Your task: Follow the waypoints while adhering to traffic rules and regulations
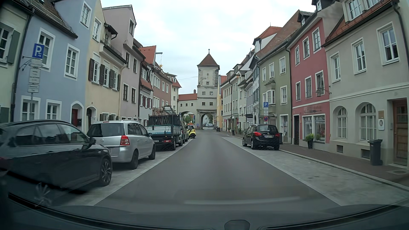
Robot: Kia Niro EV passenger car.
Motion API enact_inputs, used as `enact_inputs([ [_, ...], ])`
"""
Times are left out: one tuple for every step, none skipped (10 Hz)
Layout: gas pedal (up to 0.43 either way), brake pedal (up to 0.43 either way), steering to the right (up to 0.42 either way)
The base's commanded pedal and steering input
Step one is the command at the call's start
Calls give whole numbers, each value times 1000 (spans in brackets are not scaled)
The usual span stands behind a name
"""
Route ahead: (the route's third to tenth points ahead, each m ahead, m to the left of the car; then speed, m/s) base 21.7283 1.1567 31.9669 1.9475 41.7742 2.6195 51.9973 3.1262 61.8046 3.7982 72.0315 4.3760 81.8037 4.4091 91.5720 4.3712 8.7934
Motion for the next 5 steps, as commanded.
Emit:
enact_inputs([
  [67, 0, -10],
  [67, 0, -8],
  [67, 0, -7],
  [67, 0, -7],
  [67, 0, -6],
])
